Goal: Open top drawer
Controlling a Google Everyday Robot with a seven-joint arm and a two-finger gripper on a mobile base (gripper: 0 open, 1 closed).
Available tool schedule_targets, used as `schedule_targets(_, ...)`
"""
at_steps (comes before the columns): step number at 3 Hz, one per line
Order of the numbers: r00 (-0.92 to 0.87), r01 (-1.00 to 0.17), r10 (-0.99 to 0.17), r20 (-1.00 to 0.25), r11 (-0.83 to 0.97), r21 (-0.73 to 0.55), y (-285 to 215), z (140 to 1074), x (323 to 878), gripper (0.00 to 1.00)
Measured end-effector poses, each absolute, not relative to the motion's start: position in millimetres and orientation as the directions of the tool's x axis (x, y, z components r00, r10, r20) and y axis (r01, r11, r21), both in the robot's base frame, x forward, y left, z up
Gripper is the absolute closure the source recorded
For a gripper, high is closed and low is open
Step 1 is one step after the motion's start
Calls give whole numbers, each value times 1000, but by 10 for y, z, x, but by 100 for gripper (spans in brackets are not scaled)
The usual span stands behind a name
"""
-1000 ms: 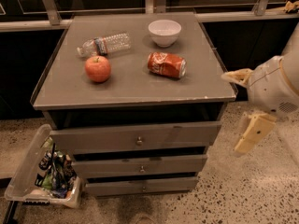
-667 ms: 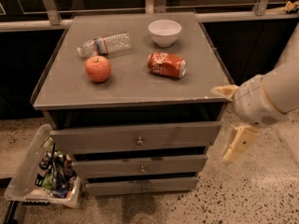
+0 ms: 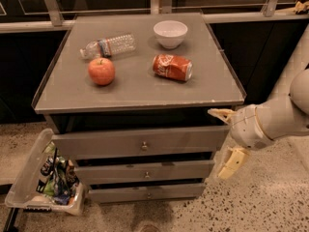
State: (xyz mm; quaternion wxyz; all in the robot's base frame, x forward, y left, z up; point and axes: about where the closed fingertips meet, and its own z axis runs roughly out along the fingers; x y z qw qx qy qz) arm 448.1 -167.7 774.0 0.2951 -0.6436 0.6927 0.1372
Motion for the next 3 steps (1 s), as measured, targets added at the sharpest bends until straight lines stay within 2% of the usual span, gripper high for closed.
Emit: schedule_targets(3, -24, -959, -790, -612, 191, -210, -1654, 7389, 4687, 0)
